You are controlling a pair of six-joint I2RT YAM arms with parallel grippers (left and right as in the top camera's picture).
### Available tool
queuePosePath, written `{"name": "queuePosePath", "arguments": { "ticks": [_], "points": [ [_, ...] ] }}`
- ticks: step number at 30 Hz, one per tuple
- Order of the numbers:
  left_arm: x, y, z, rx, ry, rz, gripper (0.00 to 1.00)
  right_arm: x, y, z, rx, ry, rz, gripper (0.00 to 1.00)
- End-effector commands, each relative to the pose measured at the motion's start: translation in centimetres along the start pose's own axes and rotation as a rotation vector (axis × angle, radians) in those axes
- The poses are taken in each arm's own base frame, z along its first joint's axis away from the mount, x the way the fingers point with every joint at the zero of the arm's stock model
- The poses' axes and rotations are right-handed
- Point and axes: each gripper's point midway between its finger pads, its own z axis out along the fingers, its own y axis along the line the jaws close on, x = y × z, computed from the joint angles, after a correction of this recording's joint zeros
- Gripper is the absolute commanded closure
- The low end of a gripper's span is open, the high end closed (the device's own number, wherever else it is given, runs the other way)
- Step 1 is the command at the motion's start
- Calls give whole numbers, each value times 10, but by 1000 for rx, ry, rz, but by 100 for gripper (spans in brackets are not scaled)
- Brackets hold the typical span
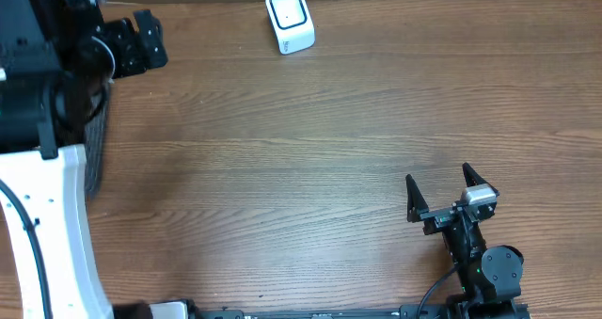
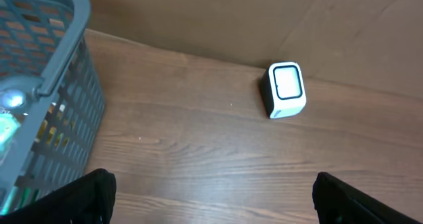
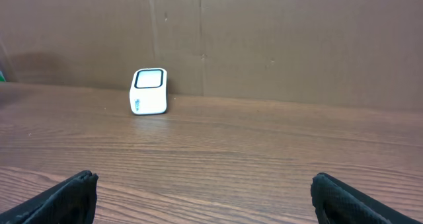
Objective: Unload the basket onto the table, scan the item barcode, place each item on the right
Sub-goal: 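Reach the left gripper down into the basket over the items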
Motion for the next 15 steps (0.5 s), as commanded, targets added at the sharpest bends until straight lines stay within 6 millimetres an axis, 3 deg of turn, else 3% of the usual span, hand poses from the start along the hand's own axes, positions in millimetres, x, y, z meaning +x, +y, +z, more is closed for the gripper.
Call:
{"name": "queuePosePath", "arguments": {
  "ticks": [1, 6, 13, 15],
  "points": [
    [-4, 10, 9, -50, 21, 35, 1, 3, -2, 0, 12, 0, -4, 0],
    [15, 21, 27, -96, 119, 60, 0, 3, -2, 0, 12, 0, -4, 0],
    [21, 25, 46, -110, 163, 77, 0, 3, -2, 0, 12, 0, -4, 0],
    [21, 36, 46, -173, 164, 81, 0, 3, -2, 0, 12, 0, -4, 0]
  ]
}}
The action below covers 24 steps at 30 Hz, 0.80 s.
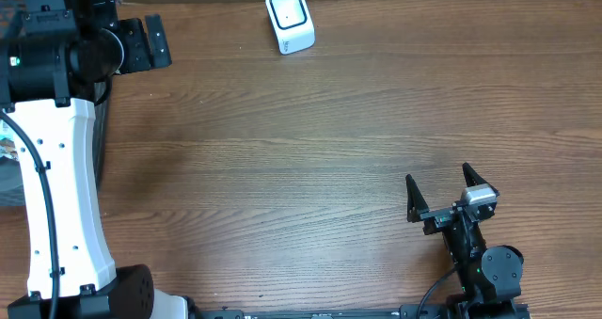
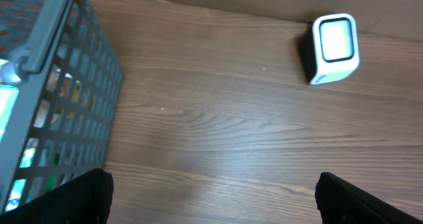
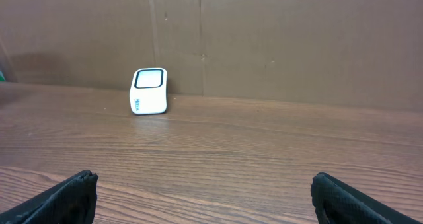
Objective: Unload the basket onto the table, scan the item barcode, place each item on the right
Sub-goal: 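Reach the left gripper down into the basket over the items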
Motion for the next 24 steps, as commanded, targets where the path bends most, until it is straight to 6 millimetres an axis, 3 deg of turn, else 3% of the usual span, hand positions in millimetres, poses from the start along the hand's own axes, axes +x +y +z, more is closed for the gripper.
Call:
{"name": "queuePosePath", "arguments": {
  "ticks": [1, 8, 10, 13, 19, 20, 24],
  "points": [
    [-7, 20, -1, -109, -21, 16, 0, 3, -3, 0, 13, -1, -5, 0],
    [-48, 44, -9, -168, -185, 23, 1, 3, -3, 0, 13, -1, -5, 0],
    [-67, 64, -16, -201, -265, -11, 0, 3, -2, 0, 13, -1, -5, 0],
    [-77, 104, -25, -271, -320, -74, 0, 3, -3, 0, 13, -1, -5, 0],
    [-57, 188, -42, -386, -293, -222, 0, 3, -2, 0, 13, -1, -5, 0],
    [-48, 206, -45, -407, -278, -256, 1, 3, -2, 0, 13, -1, -5, 0],
    [-16, 251, -40, -451, -182, -348, 0, 3, -2, 0, 13, -1, -5, 0]
  ]
}}
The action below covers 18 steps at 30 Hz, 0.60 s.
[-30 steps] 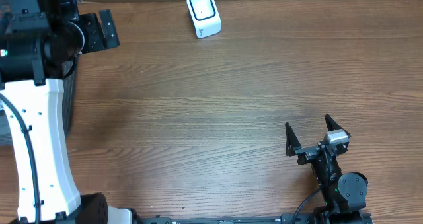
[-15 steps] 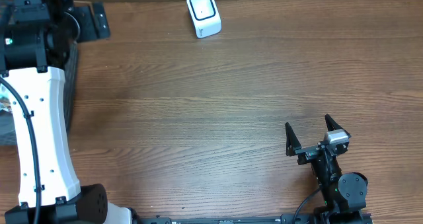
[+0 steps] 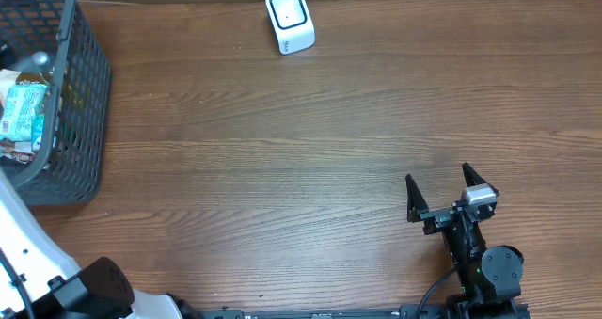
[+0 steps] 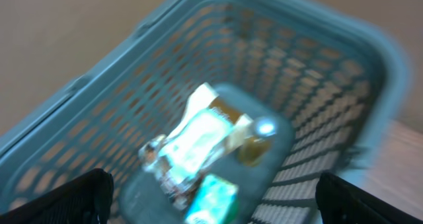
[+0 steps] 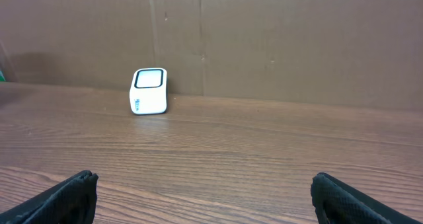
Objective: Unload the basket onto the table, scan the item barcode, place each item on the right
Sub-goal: 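Reach the left gripper down into the basket over the items, then grasp the green-capped bottle in the basket with the left gripper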
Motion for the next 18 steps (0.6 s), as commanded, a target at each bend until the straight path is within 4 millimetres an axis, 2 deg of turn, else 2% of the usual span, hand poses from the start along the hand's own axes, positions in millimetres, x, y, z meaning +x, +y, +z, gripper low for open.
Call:
{"name": "queuePosePath", "arguments": {
  "ticks": [1, 4, 7, 8, 13, 18],
  "points": [
    [14, 24, 18, -13, 77, -39, 0, 3, -2, 0, 13, -1, -5, 0],
    [39, 27, 43, 38, 187, -6, 0, 3, -2, 0, 12, -1, -5, 0],
    [68, 13, 71, 143, 301, 55, 0, 3, -2, 0, 12, -1, -5, 0],
    [85, 4, 84, 200, 366, 84, 0, 3, -2, 0, 12, -1, -5, 0],
    [138, -7, 121, 286, 561, 92, 1, 3, -2, 0, 13, -1, -5, 0],
    [180, -10, 146, 320, 706, 93, 0, 3, -2, 0, 12, -1, -5, 0]
  ]
}}
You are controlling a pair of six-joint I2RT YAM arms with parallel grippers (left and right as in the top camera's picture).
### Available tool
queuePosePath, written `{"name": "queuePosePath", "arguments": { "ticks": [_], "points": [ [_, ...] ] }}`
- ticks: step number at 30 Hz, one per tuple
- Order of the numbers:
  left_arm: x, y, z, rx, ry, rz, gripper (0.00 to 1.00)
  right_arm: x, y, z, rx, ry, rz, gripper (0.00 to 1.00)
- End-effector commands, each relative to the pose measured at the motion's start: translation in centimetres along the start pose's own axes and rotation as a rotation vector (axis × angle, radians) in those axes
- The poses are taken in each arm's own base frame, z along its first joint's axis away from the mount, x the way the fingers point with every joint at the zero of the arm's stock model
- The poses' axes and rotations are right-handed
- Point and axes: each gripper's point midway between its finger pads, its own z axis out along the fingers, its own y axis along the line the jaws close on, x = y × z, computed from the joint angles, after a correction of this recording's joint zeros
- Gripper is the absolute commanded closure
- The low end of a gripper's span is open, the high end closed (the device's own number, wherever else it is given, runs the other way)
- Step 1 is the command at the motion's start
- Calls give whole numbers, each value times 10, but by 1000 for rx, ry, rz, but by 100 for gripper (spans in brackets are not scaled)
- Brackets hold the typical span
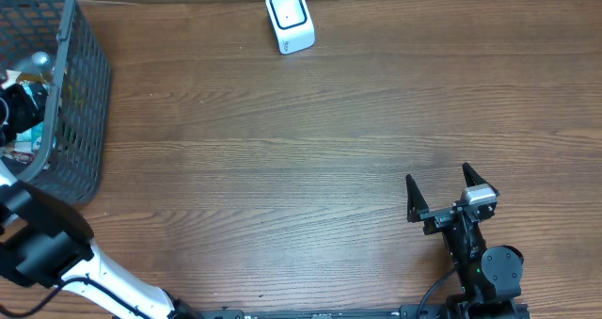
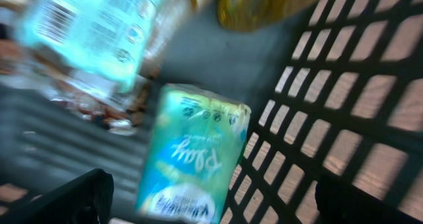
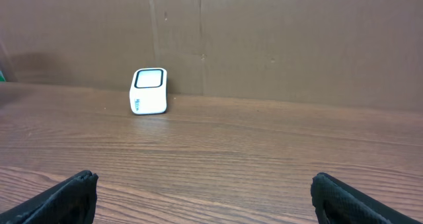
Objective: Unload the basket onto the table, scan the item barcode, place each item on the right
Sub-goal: 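Grasp the green-capped bottle in the basket with the left gripper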
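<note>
In the overhead view a white barcode scanner (image 1: 289, 20) stands at the back of the wooden table, and the right wrist view shows the scanner (image 3: 149, 90) too. A grey mesh basket (image 1: 83, 84) at the far left holds the items. My left gripper (image 2: 211, 207) is open, low inside the basket. Just ahead of its fingers lies a green and teal packet (image 2: 192, 158). A clear teal packet with a barcode (image 2: 86, 26) and a yellow item (image 2: 258, 6) lie beyond it. My right gripper (image 1: 440, 199) stands open and empty near the front right.
The basket's mesh wall (image 2: 344, 85) rises close on the right of the left gripper. A brown cardboard wall (image 3: 264, 39) runs behind the scanner. The left arm's white link (image 1: 42, 248) crosses the table's front left corner.
My left gripper was above the basket, looking down on its contents. Now it is down inside the basket, close over the green and teal packet. The right arm has not moved.
My left gripper first hung open beside the basket's right side, with the scanner in its view. It was then over the basket, and now it is down among the items. Both grippers stayed open, and the right arm and scanner have not moved.
</note>
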Motion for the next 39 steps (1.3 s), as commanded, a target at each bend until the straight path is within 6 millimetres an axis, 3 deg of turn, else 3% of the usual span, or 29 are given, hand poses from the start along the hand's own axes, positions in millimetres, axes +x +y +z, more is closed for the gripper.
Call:
{"name": "queuePosePath", "arguments": {
  "ticks": [1, 3, 9, 14, 17, 24, 29, 32, 35, 39],
  "points": [
    [8, -3, 29, 60, 79, 34, 1, 3, -2, 0, 12, -1, -5, 0],
    [16, 1, 45, 63, 134, 22, 0, 3, -2, 0, 12, -1, -5, 0],
    [26, 6, 65, 56, 195, 12, 1, 3, -2, 0, 12, -1, -5, 0],
    [20, 7, 69, 52, 176, 12, 0, 3, -2, 0, 12, -1, -5, 0],
    [22, 11, 70, 27, 183, 3, 10, 3, -2, 0, 12, -1, -5, 0],
    [28, 21, 79, -22, 203, -20, 10, 3, -2, 0, 12, -1, -5, 0],
    [27, 21, 79, -24, 197, -17, 26, 3, -2, 0, 12, -1, -5, 0],
    [27, 21, 79, -28, 197, -17, 28, 3, -2, 0, 12, -1, -5, 0],
    [26, 21, 78, -29, 194, -17, 37, 3, -2, 0, 12, -1, -5, 0],
    [20, 20, 67, -33, 180, -30, 43, 3, -2, 0, 12, -1, -5, 0]
  ]
}}
